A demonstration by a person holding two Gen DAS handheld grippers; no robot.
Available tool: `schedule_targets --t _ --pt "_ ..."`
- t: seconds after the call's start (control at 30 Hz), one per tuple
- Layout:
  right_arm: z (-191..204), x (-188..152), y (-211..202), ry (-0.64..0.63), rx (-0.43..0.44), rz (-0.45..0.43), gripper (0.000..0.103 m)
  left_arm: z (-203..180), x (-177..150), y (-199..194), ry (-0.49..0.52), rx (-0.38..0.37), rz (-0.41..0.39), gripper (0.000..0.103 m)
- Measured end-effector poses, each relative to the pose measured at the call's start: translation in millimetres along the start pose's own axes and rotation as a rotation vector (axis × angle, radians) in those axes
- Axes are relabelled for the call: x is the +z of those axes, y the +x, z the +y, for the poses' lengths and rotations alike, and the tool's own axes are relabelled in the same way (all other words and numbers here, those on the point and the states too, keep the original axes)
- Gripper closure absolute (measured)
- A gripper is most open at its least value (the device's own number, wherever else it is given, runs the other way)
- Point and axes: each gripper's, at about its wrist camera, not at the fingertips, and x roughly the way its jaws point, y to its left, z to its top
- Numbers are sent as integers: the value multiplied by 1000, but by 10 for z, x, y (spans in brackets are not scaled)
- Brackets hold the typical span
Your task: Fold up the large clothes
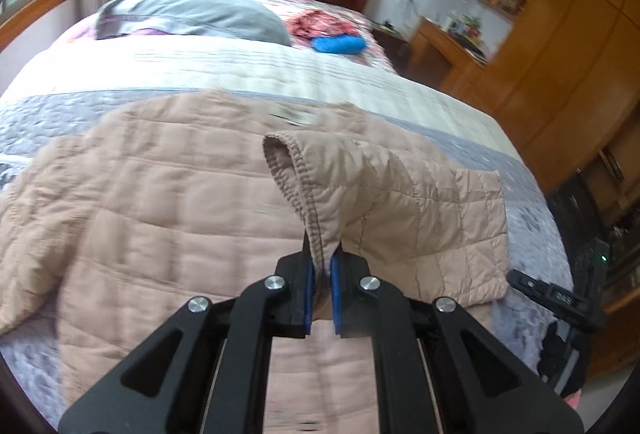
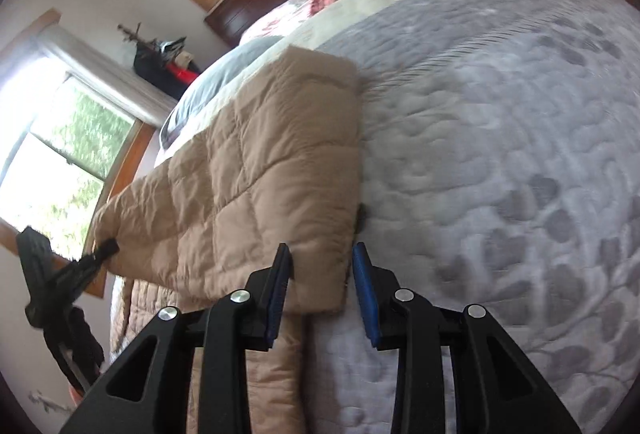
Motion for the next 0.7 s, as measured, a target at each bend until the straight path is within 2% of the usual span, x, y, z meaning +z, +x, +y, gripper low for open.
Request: schedule_targets --t 0.17,0.37,0.47,0.67,0.7 --pt "199 -3 168 -48 -26 21 70 444 75 53 -49 73 28 97" --pt "279 -27 403 -88 -129 58 66 754 -57 473 -82 116 130 96" --pt "266 -36 426 -96 -133 60 66 785 -129 645 -67 125 146 93" --pt "393 -111 474 -173 -197 48 65 784 -157 683 -30 140 121 91" --pt "411 -107 464 -177 -202 53 65 805 -131 652 -42 139 126 86"
